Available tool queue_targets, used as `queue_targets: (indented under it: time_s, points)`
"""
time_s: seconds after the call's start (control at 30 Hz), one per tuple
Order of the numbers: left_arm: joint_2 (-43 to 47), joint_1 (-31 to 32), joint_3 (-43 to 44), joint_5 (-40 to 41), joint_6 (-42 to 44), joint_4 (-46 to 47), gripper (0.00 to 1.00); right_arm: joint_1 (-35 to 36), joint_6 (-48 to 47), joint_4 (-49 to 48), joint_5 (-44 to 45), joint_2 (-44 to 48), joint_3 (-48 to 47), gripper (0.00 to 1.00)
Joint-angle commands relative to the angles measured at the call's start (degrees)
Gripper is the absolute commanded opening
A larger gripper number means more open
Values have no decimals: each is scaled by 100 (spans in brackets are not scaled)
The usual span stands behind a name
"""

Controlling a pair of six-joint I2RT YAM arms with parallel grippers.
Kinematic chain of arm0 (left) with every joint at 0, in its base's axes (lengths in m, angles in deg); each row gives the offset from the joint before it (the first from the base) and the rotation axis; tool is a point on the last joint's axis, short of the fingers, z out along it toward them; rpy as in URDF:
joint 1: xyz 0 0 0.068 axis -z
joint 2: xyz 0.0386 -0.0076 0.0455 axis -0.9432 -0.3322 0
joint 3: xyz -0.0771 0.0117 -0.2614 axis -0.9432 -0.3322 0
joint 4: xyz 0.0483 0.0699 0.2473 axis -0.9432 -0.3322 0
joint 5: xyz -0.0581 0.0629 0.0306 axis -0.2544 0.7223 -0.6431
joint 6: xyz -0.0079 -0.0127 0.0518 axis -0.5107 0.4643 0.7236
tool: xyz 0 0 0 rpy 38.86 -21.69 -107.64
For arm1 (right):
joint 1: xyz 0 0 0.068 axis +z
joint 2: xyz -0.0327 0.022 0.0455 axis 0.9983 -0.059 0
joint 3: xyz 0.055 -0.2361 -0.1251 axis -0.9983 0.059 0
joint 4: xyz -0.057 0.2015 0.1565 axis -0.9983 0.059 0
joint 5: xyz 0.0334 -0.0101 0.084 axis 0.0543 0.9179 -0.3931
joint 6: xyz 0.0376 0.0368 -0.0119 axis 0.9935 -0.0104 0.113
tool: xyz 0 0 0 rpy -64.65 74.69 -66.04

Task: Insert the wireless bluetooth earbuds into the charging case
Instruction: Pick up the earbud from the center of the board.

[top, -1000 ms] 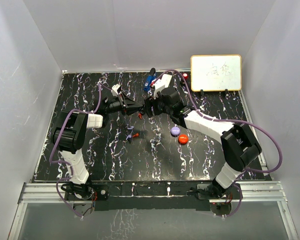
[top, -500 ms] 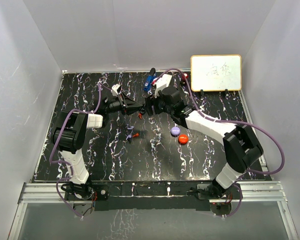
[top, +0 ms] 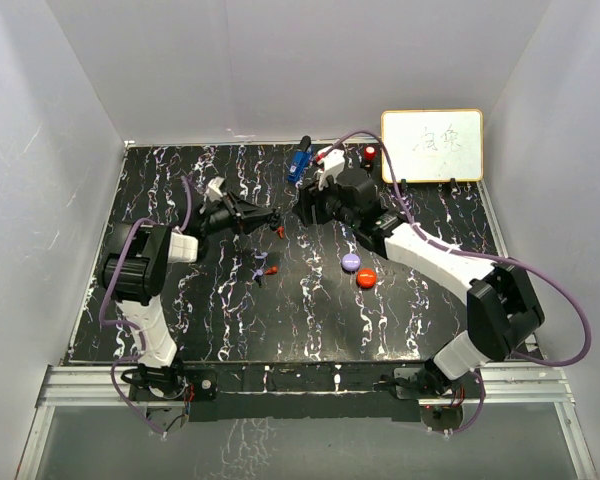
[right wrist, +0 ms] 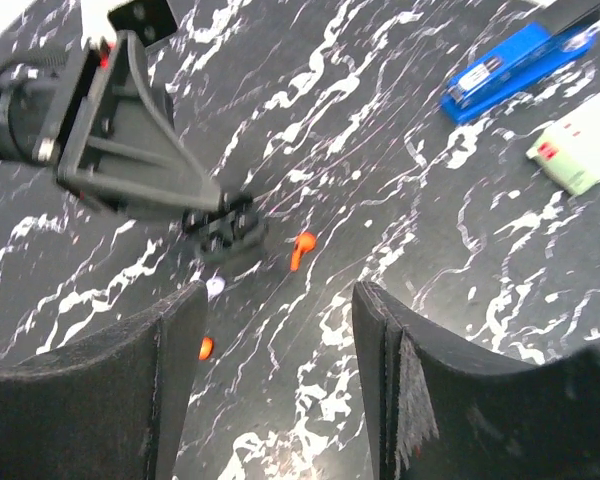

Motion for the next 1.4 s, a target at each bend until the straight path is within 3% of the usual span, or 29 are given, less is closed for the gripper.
queue_targets:
  time_s: [0.0,0.2,0.47,1.37]
  points:
    - [374,-534,-460,552,-183,407,0,293,123,43,-604,-235,162,56]
    - [1000,-866,-1022,1044,-66,182,0,1062,283,13,-684,-722,114,54]
    - [1677,-1258,-1369,1083,253,-434,0,1730,502,56,-505,-1223,-29,51]
    - [1789,-1643,-1684,744,177,-190,0,1877,768,252,-66,-2511,-821,46]
